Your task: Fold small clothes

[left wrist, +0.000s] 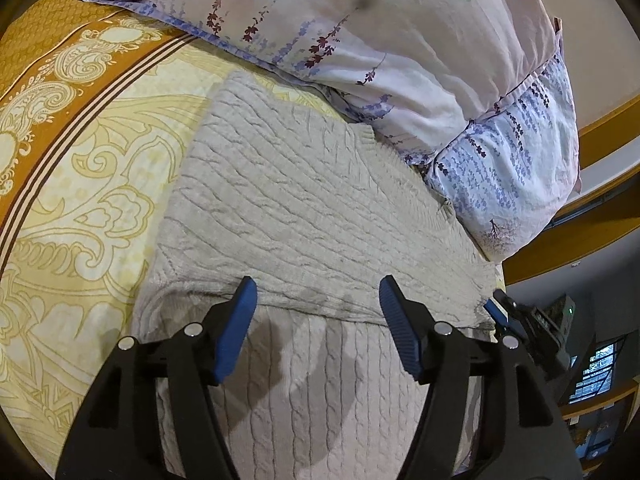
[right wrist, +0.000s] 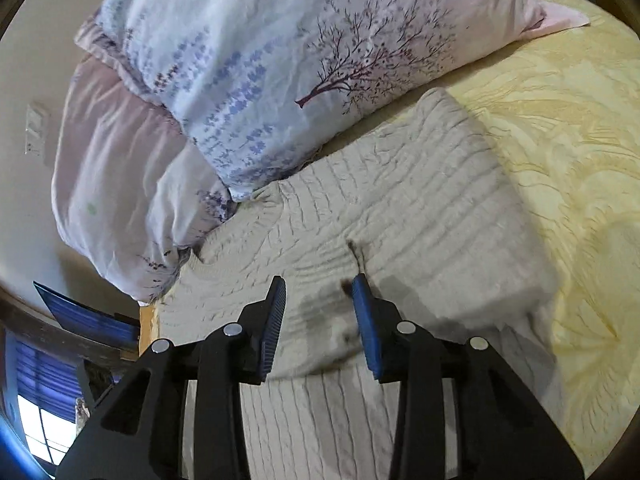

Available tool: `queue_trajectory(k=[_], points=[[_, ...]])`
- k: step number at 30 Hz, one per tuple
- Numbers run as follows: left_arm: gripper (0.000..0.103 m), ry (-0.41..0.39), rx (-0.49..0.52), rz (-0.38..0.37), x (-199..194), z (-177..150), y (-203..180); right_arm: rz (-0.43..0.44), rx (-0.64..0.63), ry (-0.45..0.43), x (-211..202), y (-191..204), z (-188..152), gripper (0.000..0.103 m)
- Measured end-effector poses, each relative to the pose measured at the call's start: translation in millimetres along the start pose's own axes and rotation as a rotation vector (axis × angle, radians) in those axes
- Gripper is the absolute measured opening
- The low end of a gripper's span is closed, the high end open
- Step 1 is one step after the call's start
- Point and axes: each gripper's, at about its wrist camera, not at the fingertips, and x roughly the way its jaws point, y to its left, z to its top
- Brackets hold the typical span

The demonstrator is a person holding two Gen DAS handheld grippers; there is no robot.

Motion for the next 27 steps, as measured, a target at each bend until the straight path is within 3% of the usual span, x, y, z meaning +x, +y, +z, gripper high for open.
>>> queue_trajectory(k=[5, 7, 9, 14, 16, 20, 21, 22, 23, 24, 25, 27], points=[[0.065, 0.002, 0.004, -0.001, 0.1, 0.6, -0.3, -0.055, -0.037, 0.011, 19.7, 1.2, 8.8, 0.036], [0.065, 0.003, 0.008, -0.002, 0.1, 1.0, -0.4, -0.052, -0.094, 0.013, 21.6, 5.2, 6.6, 0.008], [0.065, 0.004, 0.007, -0.004, 0.3, 1.9, -0.1, -0.051, -0.122, 0.004, 19.3, 9.1, 4.7, 0.007], [0.066, 0.001, 0.01, -0.006, 0.7, 2.5, -1.4, -0.032, -0.197, -0.162, -4.6, 32.2, 16.2, 0.005], [0.066, -0.002, 0.014, -0.009, 0.4, 1.8, -2.5, -0.09, -0.221, -0.196, -3.0, 38.5, 20.3, 0.005], [0.067, -0.002, 0.026, -0.006, 0.0, 1.0, -4.0, -0.196, -0.207, -0.074, 30.4, 28.7, 25.1, 0.006], [0.067, 0.0, 0.03, -0.008, -0.6, 0.5, -4.1, -0.202, -0.194, -0.052, 32.3, 24.7, 24.1, 0.01], [0.067, 0.0, 0.033, -0.011, -1.1, 0.4, -4.4, -0.184, -0.172, -0.044, 28.6, 20.3, 23.0, 0.023], [0.068, -0.001, 0.035, -0.012, -1.6, 0.0, -4.1, -0.17, -0.154, -0.045, 21.6, 17.0, 22.2, 0.03], [0.068, -0.001, 0.036, -0.012, -1.9, -0.3, -4.1, -0.159, -0.148, -0.051, 15.8, 15.4, 21.3, 0.045], [0.068, 0.0, 0.035, -0.015, -2.1, -0.3, -3.5, -0.139, -0.143, -0.069, 5.1, 12.7, 19.3, 0.05], [0.068, 0.0, 0.034, -0.019, -2.0, -0.4, -2.8, -0.126, -0.141, -0.071, -4.1, 11.2, 14.7, 0.05]])
